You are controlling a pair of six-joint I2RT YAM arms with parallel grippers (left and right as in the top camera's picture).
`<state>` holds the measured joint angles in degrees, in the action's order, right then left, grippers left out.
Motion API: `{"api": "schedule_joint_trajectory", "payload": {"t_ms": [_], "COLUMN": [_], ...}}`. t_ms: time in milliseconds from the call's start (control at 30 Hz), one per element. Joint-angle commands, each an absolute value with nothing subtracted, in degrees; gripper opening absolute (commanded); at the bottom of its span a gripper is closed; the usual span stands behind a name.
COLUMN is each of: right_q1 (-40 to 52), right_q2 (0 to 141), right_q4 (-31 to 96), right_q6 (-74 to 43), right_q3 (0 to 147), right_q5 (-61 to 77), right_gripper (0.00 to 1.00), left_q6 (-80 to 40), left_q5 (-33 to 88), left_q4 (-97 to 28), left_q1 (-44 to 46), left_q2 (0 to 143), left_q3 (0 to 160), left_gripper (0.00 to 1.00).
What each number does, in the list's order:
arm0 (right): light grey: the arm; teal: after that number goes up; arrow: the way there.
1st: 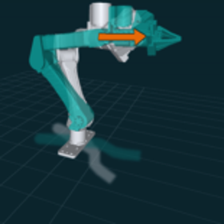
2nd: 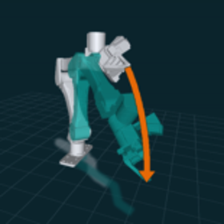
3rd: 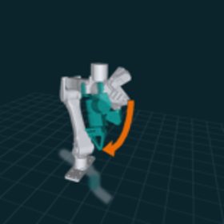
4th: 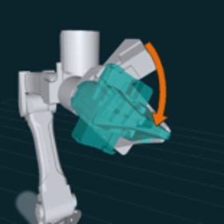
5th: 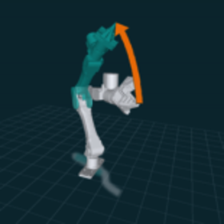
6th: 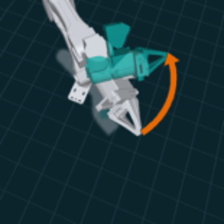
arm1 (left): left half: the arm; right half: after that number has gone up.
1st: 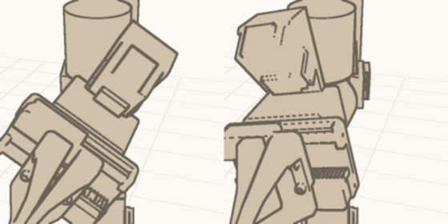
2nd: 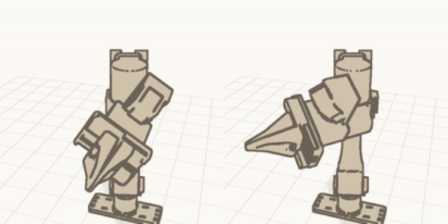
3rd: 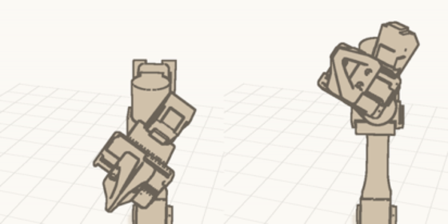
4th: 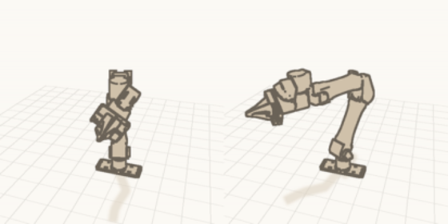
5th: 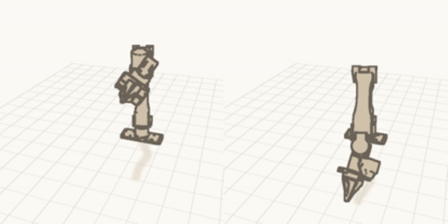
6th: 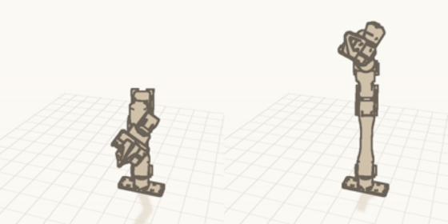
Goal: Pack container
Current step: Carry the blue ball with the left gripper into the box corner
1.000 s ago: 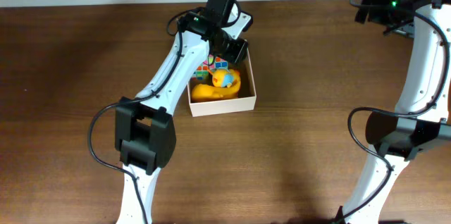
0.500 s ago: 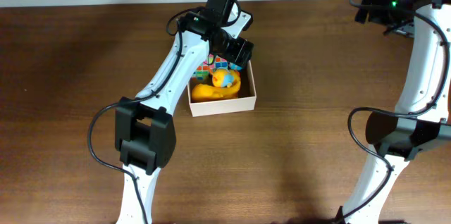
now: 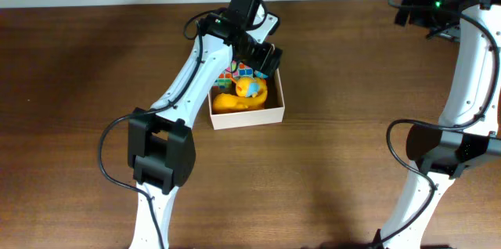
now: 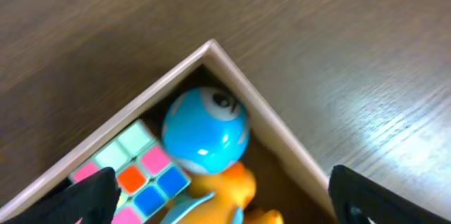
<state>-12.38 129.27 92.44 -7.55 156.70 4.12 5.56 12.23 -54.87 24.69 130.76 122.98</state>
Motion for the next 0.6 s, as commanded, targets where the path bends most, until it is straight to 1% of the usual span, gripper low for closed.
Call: {"api": "schedule_joint_trajectory", "payload": {"t_ms": [0,100,133,200,300,333,400,433,567], "right_q1": [-12.4,-12.4,-12.4,-12.4,-12.4,-12.4,-12.4,-12.4,-12.4], "right_q2": [127.7,127.7,127.7,127.7,127.7,127.7,127.7,127.7,127.7], "right_q4": [92.4,92.4,92.4,92.4,92.4,92.4,92.4,92.4,92.4], "right_q6": [-8.0,-8.0,-8.0,-8.0,-8.0,-8.0,-8.0,-8.0,-8.0], "right_q3": [157.6,157.6,157.6,157.6,157.6,157.6,157.6,157.6,157.6], "right_q5": [4.3,4.3,4.3,4.3,4.3,4.3,4.3,4.3,4.3], "right_gripper": [0.99,0.99,0.99,0.99,0.99,0.99,0.99,0.99,0.99], "left_q6": [1.9,1.5,1.5,1.0,0.6,0.6,0.6,0.6,-1.3], "left_q5": [7.4,7.5,7.5,7.4,7.4,7.4,7.4,7.1,4.9], "left_q4": [-56.2,-56.7,-56.7,-56.6,-56.6,-56.5,-56.2,-56.1,-55.8], "left_q1": [24.5,24.5,24.5,24.5,24.5,24.5,24.6,24.6,24.6], "left_q2": [130.6,130.5,130.5,130.5,130.5,130.5,130.5,130.5,131.1], "left_q3": [125.8,127.1,127.3,127.4,127.3,127.3,127.3,127.3,127.3], "left_gripper": [0.84,0.65,0.62,0.6,0.39,0.29,0.22,0.2,0.19]}}
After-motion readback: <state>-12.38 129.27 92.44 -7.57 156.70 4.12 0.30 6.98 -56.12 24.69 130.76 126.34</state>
